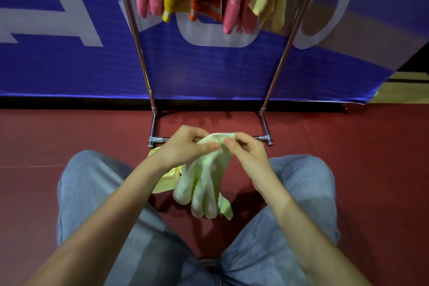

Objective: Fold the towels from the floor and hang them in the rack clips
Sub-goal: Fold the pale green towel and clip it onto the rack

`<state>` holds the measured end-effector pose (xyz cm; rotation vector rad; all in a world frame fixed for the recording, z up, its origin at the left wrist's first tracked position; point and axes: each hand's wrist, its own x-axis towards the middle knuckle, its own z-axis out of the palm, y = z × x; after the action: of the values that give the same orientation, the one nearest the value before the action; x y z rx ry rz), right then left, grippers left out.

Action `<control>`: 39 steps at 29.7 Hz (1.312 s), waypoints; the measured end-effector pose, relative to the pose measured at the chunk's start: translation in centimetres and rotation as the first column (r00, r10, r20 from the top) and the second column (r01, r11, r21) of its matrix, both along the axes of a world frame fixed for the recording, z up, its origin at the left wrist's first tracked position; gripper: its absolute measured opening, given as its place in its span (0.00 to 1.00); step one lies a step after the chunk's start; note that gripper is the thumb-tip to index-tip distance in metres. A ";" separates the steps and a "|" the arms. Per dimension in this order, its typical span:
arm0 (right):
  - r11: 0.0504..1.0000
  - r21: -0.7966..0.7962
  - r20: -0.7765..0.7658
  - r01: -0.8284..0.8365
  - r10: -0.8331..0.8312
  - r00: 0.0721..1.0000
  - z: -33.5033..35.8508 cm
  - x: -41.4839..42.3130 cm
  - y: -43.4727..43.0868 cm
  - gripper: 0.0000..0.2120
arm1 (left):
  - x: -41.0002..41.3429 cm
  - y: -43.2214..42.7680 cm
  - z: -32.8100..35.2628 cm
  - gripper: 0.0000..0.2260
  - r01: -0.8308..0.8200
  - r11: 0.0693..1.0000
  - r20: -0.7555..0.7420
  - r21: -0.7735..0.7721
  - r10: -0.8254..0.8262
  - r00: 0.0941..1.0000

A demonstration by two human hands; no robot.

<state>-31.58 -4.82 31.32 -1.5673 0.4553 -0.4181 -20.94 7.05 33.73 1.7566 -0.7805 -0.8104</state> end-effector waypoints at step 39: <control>0.954 -0.112 -0.019 0.278 -0.282 0.959 0.6 0.3 -2.9 0.11 | -0.5 1.1 -4.0 0.08 -0.448 0.890 -0.458 -0.088 0.363 0.812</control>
<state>-31.26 -7.68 31.90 -1.6217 0.6968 -0.6429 -21.41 8.12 29.77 1.4212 -0.1609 -0.7582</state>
